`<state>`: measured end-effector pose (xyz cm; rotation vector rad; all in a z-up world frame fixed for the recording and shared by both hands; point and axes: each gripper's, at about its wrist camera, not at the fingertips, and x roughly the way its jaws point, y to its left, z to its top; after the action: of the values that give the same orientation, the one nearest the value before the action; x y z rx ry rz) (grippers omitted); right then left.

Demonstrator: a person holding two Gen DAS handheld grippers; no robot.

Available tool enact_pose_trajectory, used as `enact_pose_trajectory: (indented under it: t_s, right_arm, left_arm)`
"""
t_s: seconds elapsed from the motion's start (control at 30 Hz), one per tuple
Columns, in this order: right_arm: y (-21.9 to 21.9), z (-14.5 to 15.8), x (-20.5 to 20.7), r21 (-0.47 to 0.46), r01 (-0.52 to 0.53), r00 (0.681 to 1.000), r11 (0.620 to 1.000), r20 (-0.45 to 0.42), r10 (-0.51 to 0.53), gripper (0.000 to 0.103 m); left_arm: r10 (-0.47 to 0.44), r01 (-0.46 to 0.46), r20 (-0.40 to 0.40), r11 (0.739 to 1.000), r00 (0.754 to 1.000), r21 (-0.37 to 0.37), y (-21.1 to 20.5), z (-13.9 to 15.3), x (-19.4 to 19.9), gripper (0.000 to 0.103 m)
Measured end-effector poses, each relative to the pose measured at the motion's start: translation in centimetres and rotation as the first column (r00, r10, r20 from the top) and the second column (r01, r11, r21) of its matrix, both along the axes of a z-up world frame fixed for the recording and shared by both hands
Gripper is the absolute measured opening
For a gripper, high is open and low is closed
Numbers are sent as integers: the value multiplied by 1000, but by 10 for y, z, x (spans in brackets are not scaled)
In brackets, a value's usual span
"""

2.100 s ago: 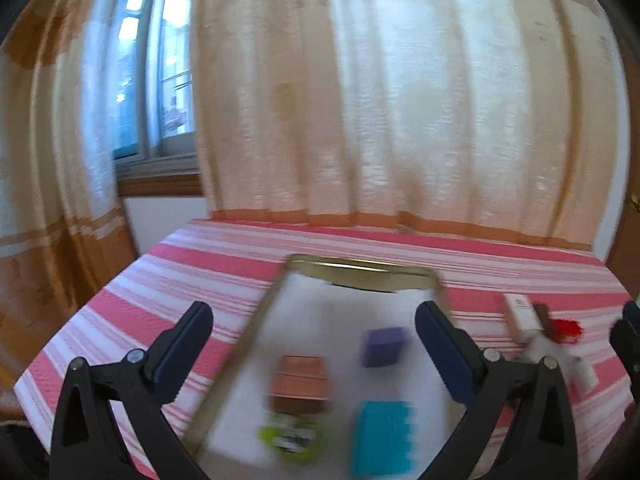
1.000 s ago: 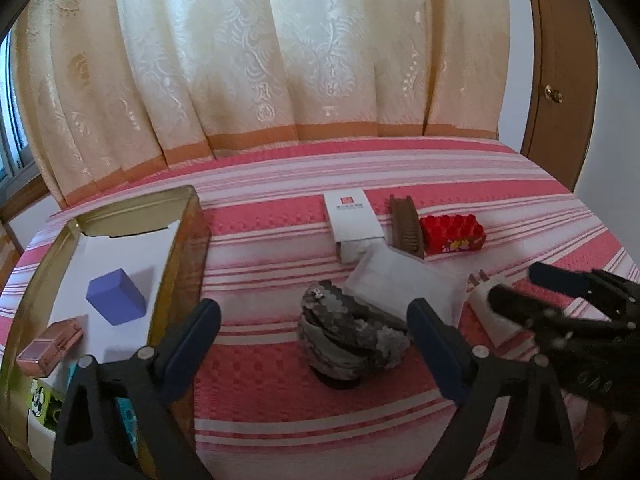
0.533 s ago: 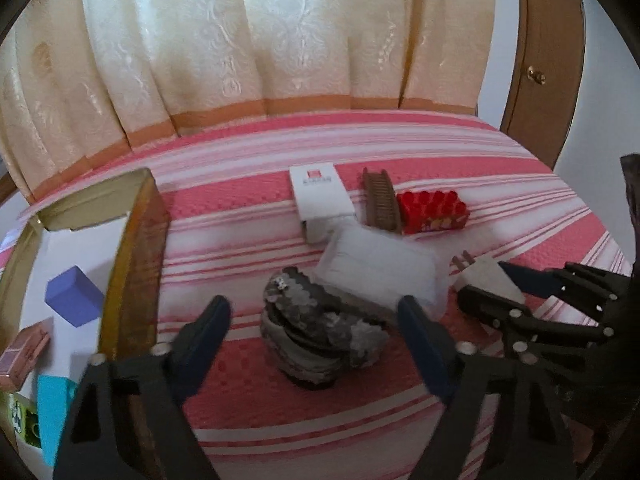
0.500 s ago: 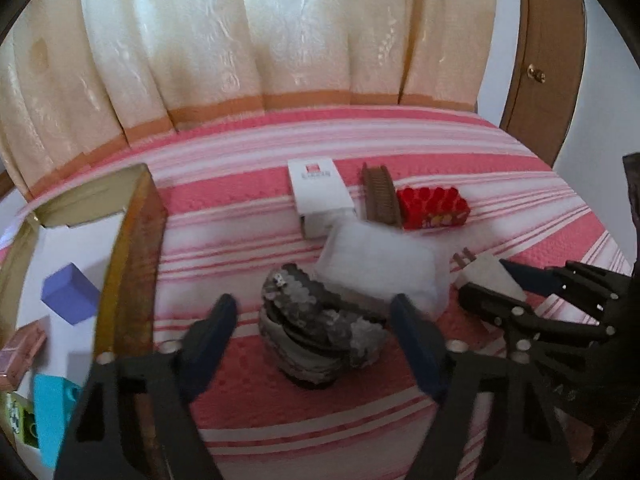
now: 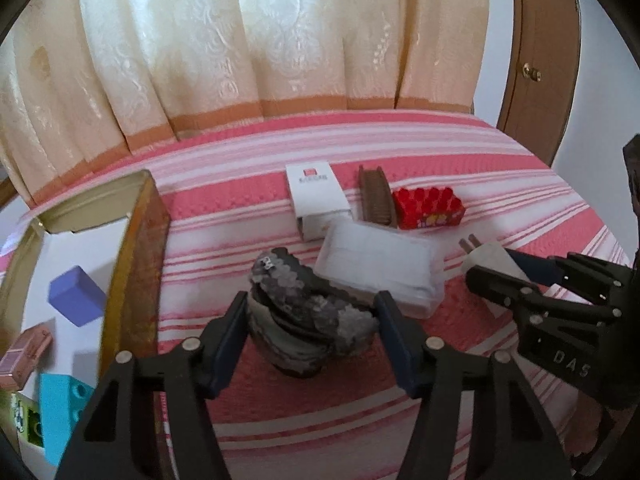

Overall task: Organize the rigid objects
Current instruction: 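Carry the grey object and white adapter over the tin tray with both tools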

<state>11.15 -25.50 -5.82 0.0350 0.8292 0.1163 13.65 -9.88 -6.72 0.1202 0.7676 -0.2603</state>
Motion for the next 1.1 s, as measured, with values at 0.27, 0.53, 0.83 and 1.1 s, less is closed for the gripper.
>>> enact_pose_trajectory:
  t_s: [0.27,0.53,0.83,1.1]
  right_arm:
    - [2,16,-15,-15,13,993,1000,114,-11,41]
    - [-3,27,-30,29,26,975,999,222,-32,41]
    - [-7,37,-46,115,41,939,993,334,-77,41]
    - [8,45,-54,101,52,894,994,439,-91,41]
  left_arm:
    - [63,-63,150,998,987,-2,8,18,-19,62]
    - [129,-130,290,991,948,-17,16,31,-41,62]
    - [183,-175,381,983,906,-57,26,38,-60,62]
    - [222,-200,417,975,881,-95,36,41,-71,62]
